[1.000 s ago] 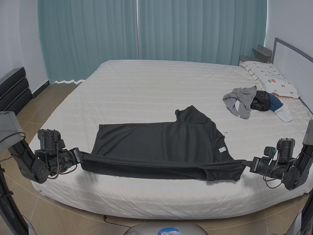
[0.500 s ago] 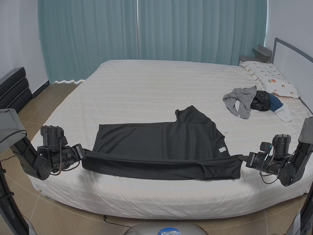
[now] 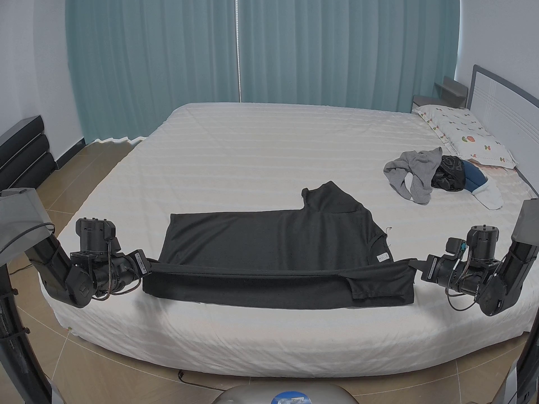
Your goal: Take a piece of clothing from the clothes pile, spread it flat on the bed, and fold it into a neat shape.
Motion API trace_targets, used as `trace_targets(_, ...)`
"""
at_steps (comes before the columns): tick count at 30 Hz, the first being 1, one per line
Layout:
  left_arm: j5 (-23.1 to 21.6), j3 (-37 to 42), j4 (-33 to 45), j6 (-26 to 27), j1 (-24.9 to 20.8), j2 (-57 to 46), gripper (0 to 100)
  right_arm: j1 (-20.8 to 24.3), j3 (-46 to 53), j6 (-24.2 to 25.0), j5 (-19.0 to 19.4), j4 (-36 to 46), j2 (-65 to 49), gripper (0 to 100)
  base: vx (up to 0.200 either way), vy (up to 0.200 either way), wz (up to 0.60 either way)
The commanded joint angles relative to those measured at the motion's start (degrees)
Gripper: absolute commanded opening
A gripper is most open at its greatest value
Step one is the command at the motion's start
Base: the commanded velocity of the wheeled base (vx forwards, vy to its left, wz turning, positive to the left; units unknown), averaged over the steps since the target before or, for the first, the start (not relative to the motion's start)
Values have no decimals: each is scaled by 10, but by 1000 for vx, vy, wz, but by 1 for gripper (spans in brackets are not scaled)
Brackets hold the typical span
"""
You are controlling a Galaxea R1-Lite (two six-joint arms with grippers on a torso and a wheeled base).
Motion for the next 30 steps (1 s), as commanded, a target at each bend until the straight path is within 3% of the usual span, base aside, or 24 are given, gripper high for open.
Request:
trace_targets(1,0,-19,-1,-1,0,34,0,6,-20,0,0,16,14,0,0,0,0)
trace_targets(8,0,-48,-1,-4,0,61,0,7,-71,1,-13,65,30,0,0,0,0)
trace_targets(21,1,-104,0,-64,0,110,0,13,-123,2,-28,65,90,0,0,0,0)
trace_targets(22,1,-109,0,-73,0,113,0,13,-126,3,-28,64,93,100,0,0,0)
trace_targets(23,1,-113,0,-79,0,117,0,13,-131,7,-28,64,98,100,0,0,0)
trace_targets(24,1,-117,0,-81,0,119,100,14,-134,11,-28,63,100,100,0,0,0)
trace_targets(30,1,-127,-2,-110,0,119,100,17,-136,61,-28,55,100,100,0,0,0)
